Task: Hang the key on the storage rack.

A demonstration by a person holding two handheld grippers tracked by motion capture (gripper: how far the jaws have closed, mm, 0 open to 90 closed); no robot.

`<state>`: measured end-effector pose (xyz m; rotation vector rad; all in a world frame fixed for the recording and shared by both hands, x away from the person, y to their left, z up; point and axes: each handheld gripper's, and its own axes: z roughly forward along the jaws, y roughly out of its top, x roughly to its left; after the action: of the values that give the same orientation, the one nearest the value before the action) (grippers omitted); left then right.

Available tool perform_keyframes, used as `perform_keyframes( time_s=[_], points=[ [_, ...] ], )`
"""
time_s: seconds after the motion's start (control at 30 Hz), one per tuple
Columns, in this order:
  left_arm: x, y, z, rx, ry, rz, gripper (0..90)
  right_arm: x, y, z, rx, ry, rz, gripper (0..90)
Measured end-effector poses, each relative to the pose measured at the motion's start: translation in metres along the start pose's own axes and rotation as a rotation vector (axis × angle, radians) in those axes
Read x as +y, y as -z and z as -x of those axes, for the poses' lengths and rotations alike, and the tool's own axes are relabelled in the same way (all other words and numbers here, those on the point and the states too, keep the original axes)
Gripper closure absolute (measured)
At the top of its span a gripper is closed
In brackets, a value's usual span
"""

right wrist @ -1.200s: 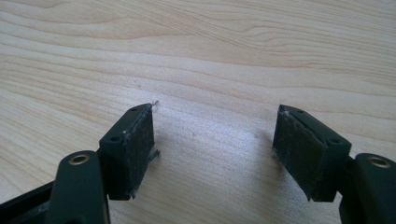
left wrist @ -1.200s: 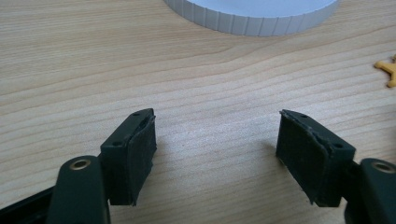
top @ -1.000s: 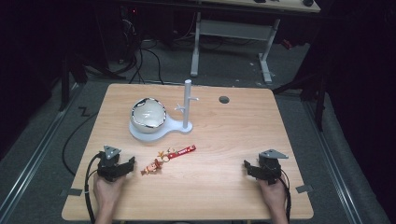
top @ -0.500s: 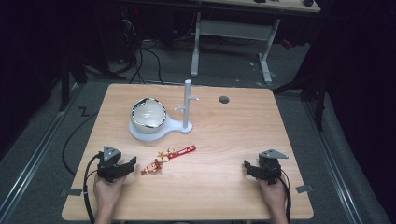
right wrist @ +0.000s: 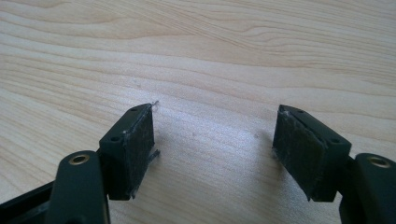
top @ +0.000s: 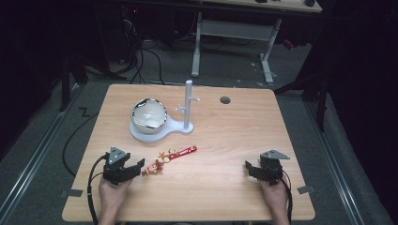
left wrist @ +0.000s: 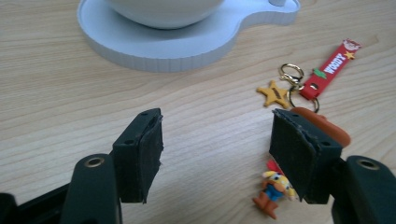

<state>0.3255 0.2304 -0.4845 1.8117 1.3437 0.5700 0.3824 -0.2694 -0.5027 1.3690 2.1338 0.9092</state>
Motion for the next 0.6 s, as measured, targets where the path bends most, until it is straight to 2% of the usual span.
perform_keyframes(
  time_s=[0.1,0.2,0.33,0.6],
  points=[
    [0.001,0.0,0.004,-0.009,-0.013,-0.005,34.9,0.0,0.0,0.0,0.0,0.0,0.0,29.6],
    [0.002,0.0,0.011,-0.047,-0.031,-0.003,34.9,0.0,0.0,0.0,0.0,0.0,0.0,29.6],
    [0.002,-0.001,0.015,-0.067,-0.04,-0.007,35.0,0.0,0.0,0.0,0.0,0.0,0.0,29.6],
    [-0.001,-0.009,0.02,-0.087,-0.053,-0.037,35.5,0.0,0.0,0.0,0.0,0.0,0.0,29.6]
  ],
)
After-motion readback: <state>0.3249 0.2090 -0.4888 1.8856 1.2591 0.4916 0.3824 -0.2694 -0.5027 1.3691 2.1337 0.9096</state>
